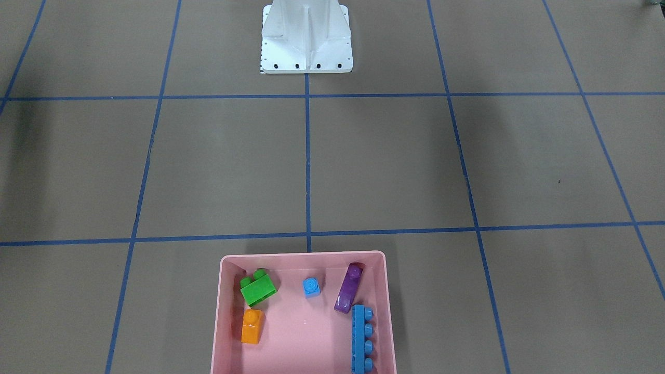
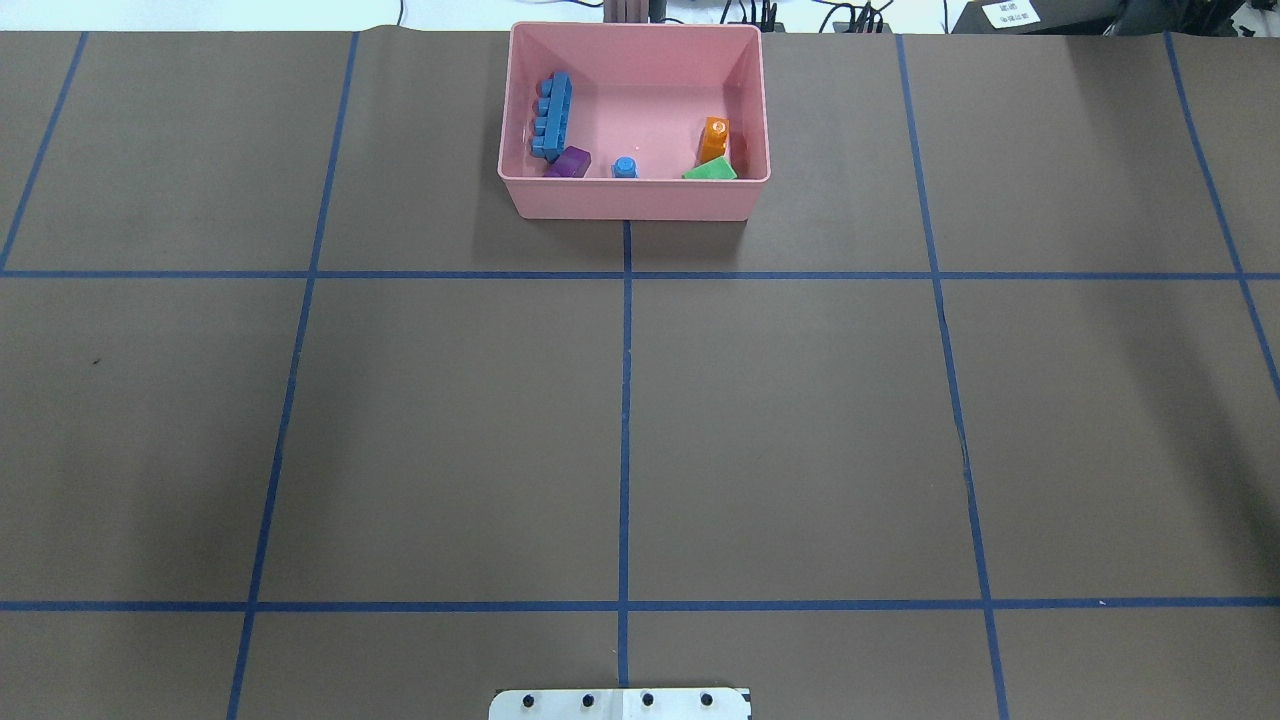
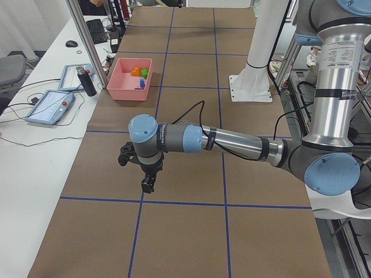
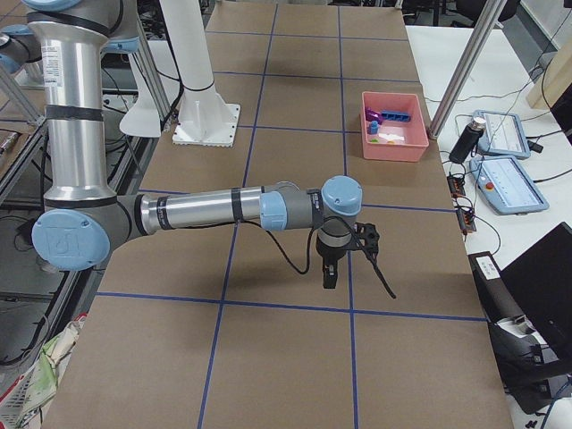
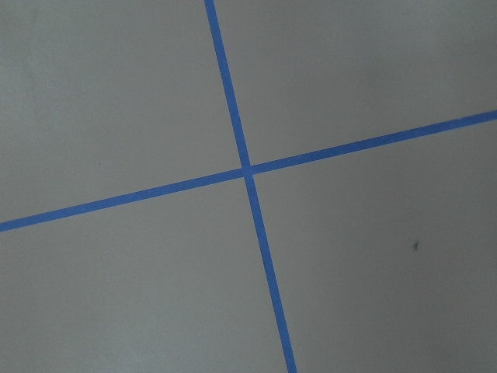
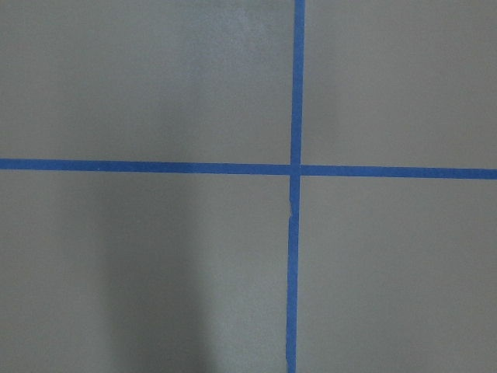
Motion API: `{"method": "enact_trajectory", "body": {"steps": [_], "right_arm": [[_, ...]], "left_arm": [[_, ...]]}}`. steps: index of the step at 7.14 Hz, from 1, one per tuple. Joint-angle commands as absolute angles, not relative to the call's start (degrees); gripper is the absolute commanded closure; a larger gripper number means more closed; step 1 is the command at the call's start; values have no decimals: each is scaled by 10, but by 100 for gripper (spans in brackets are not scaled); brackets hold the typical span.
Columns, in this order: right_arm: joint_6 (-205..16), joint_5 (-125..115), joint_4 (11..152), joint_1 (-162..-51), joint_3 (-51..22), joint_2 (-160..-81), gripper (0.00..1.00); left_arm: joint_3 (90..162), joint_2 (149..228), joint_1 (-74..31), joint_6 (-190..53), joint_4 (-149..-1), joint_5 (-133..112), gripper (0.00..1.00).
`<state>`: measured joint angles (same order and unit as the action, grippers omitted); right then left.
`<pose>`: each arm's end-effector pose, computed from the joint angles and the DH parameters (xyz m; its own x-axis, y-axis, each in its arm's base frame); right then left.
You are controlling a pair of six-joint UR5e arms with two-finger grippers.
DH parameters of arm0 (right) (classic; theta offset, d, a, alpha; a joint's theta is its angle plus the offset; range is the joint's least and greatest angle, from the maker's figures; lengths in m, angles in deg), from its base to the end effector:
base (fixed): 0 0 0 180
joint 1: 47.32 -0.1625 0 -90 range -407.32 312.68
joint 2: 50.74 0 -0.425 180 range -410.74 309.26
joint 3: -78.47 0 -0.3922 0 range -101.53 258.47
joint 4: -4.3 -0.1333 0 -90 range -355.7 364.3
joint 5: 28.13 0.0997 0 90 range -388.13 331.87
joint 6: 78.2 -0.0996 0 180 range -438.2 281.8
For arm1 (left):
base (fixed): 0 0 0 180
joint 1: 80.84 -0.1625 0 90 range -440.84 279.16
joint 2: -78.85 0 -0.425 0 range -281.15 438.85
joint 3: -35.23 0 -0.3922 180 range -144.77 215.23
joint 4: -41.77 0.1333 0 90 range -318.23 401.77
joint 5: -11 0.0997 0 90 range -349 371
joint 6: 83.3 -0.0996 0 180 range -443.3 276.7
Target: Put all blocks into box
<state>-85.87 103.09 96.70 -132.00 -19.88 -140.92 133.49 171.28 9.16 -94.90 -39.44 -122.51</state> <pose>0.0216 -0.4978 0.5963 0.7485 -0.0023 0.6632 -0.0077 0.9999 0.0121 -0.0647 -0.5055 0.5833 0.7104 0.2233 -0.6674 -0.1458 0.9744 0.1708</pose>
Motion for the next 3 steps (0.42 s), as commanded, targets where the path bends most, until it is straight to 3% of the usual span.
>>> {"method": "enact_trajectory", "body": {"steps": [1, 3], "right_arm": [[-863, 1031, 967, -1320, -199, -1409, 0], [-864, 1031, 967, -1318, -199, -1409, 0]], "left_arm": [[1335, 1714, 91, -949, -395, -1226, 0], [1335, 1715, 88, -949, -394, -1226, 0]]}}
